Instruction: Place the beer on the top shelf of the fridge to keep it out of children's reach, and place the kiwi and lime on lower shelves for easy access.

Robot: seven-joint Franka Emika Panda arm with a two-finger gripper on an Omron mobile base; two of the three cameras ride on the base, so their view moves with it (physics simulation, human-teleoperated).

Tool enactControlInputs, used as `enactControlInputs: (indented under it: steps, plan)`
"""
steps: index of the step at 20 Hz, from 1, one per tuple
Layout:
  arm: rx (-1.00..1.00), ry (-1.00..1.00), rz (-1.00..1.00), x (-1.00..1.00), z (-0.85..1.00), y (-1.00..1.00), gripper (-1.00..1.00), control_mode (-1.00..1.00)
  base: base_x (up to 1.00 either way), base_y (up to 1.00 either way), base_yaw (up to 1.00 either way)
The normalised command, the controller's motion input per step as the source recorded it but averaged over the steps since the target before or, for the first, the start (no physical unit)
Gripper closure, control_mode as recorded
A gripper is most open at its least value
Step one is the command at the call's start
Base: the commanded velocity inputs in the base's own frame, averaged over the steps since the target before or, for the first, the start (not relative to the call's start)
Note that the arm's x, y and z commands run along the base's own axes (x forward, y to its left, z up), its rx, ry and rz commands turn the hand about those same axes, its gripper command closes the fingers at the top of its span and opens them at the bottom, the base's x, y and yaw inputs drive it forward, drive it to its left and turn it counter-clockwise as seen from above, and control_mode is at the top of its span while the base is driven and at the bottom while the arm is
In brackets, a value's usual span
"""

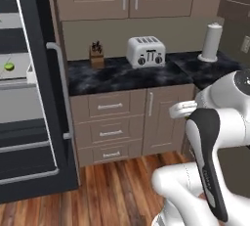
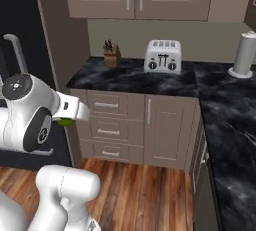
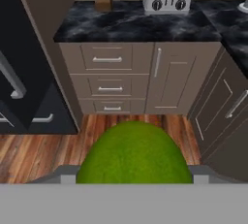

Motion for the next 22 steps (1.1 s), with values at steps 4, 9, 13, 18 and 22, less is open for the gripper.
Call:
enactControlInputs:
  steps: [4,9,13,18,22]
  plan:
    - [0.0,0.0,0.0,0.0,0.0,0.0,1.0,1.0,-0.24,0.9,0.07]
    - [0.0,0.0,0.0,0.0,0.0,0.0,1.0,1.0,-0.04,1.0,0.05]
    - [0.0,0.0,0.0,0.0,0.0,0.0,1.0,1.0,0.0,1.0,0.04]
    - [0.0,0.0,0.0,0.0,0.0,0.0,1.0,1.0,0.0,1.0,0.02]
    - [0.0,0.0,0.0,0.0,0.0,0.0,1.0,1.0,0.15,0.9,0.0]
